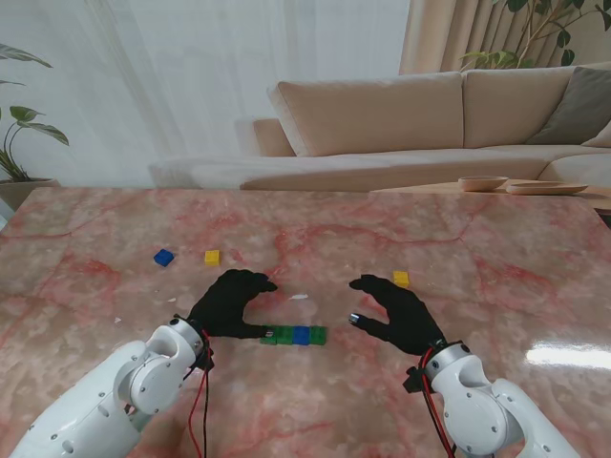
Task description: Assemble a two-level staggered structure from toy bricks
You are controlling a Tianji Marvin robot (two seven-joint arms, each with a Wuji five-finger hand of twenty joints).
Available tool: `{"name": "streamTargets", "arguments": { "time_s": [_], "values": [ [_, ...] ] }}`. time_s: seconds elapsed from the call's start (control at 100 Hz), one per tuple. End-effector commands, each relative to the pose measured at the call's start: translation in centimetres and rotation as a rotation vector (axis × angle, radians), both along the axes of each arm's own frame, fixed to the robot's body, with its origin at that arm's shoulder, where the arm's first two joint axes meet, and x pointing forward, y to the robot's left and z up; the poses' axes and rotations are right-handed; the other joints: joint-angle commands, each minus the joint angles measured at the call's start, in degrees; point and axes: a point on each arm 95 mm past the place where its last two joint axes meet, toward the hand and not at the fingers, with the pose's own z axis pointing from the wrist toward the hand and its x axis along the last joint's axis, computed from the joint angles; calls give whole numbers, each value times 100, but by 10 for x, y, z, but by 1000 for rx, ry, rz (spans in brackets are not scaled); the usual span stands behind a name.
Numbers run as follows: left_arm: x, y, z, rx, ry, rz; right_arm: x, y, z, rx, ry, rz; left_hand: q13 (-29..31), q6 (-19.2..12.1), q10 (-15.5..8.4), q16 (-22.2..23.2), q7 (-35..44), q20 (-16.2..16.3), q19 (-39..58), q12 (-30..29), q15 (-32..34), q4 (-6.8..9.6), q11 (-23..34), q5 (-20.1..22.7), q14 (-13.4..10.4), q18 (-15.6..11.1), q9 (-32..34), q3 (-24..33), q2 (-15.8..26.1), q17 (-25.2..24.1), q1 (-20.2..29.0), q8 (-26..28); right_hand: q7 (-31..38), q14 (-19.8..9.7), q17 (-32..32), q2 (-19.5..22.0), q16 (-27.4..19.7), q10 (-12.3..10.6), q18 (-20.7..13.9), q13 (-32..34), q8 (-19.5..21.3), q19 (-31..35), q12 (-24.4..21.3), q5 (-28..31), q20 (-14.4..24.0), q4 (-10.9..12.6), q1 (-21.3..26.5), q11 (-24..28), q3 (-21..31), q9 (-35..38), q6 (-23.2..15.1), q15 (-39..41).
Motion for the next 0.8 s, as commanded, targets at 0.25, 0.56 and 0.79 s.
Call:
{"name": "streamTargets", "arguments": {
  "time_s": [0.25, 0.56, 0.79],
  "values": [
    [-9, 2, 18, -190, 12, 81, 14, -11, 6, -50, 17, -24, 161, 34, -75, -580, -582, -706, 451, -608, -298, 542, -243, 374, -370, -440, 24, -2198, 1541, 192, 70, -380, -117, -141, -4, -13, 76, -12, -65, 50, 73, -45, 14, -183, -4, -13, -69, -26, 75, -141, -46, 13],
    [-13, 13, 27, -335, 38, 159, 38, -31, 22, -145, 42, -53, 283, 20, -30, -726, -1038, -1364, 1473, -771, -325, 956, -379, 502, -339, -392, 97, -2957, 2435, 239, -64, -550, -141, -130, 59, -470, 271, -22, -40, 332, 119, 41, 176, -348, 23, -98, -48, 176, 424, -45, 249, 216],
    [-19, 18, 36, -416, 53, 169, 55, -46, 37, -230, 62, -72, 588, -249, -5, -760, -1329, -910, 2831, -866, -295, 1052, -522, 419, -97, -36, 128, -3310, 2699, 113, -187, -546, -248, -123, 73, -892, 468, -16, -8, 472, 123, 132, 461, -537, 77, -224, 104, 449, 659, -57, 475, 395]
  ]
}}
